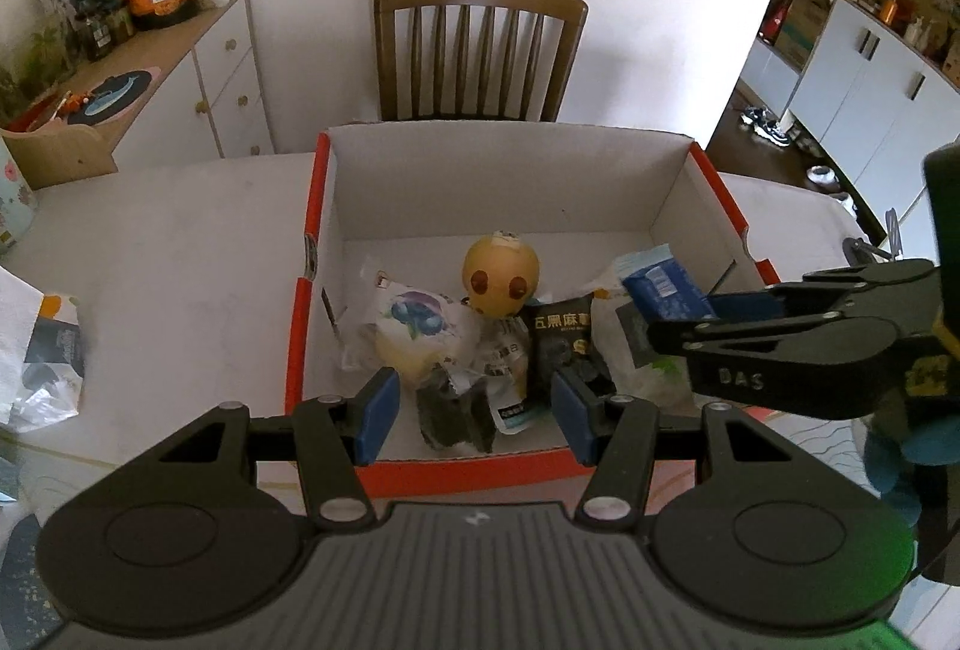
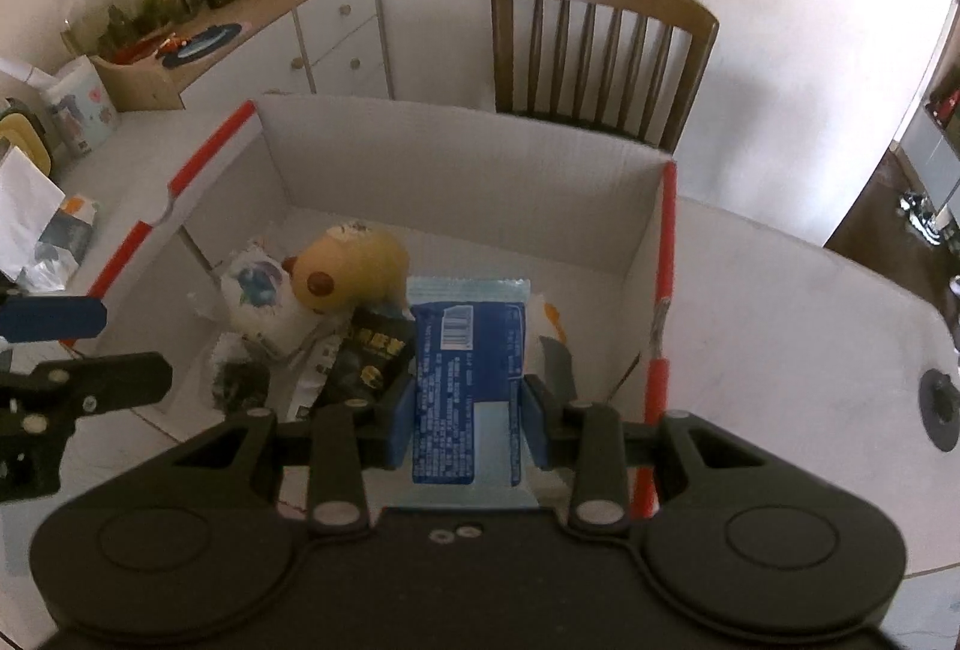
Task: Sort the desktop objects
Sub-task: 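Lower both items into the box and open both tools, then withdraw both tools from the box toward the cable and green stick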
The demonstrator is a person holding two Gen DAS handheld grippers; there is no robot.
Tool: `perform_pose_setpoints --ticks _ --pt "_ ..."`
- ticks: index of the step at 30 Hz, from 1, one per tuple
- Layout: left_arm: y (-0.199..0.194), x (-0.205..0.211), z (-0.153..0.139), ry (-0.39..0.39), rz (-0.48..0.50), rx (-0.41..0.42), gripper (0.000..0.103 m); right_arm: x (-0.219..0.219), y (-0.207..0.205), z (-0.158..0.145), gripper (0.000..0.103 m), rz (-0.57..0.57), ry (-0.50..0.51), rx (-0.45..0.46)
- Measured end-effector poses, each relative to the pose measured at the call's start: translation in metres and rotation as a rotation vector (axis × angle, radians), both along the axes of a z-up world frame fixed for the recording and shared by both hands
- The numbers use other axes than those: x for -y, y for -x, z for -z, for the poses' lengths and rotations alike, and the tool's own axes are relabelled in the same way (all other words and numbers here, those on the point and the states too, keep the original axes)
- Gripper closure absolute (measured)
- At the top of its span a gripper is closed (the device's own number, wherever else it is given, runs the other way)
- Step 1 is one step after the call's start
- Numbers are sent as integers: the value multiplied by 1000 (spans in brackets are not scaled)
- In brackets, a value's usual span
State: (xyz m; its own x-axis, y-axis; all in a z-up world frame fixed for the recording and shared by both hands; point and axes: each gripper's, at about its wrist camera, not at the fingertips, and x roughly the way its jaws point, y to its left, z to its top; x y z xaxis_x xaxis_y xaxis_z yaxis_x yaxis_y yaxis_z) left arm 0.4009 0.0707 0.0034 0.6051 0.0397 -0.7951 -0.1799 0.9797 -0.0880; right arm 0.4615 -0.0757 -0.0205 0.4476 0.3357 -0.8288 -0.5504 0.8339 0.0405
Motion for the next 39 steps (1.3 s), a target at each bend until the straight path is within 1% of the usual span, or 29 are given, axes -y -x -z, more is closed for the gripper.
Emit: perform_pose_setpoints --ticks 6,9,11,12,14,15,22,33,39 --pt "-3 0 1 7 1 3 48 -6 0 10 66 -16 18 -13" --pt "-3 1 2 8 5 2 48 -7 0 14 62 -21 27 -25" --pt "-3 2 3 9 7 1 48 -8 -1 16 62 -28 30 -44" --pt "-3 2 3 9 8 1 48 -7 -1 16 60 -24 28 -45" --pt "-3 2 3 9 7 2 48 -7 0 14 49 -20 28 -37" --pt "-2 3 2 10 7 2 48 -7 1 12 49 -22 26 -34" --pt "4 5 -1 12 4 6 48 2 7 1 48 -30 -1 -27" --pt "25 14 -17 9 5 32 48 13 24 -21 48 -46 -41 0" --pt "39 18 -26 17 23 55 48 19 40 -34 48 -51 -52 16"
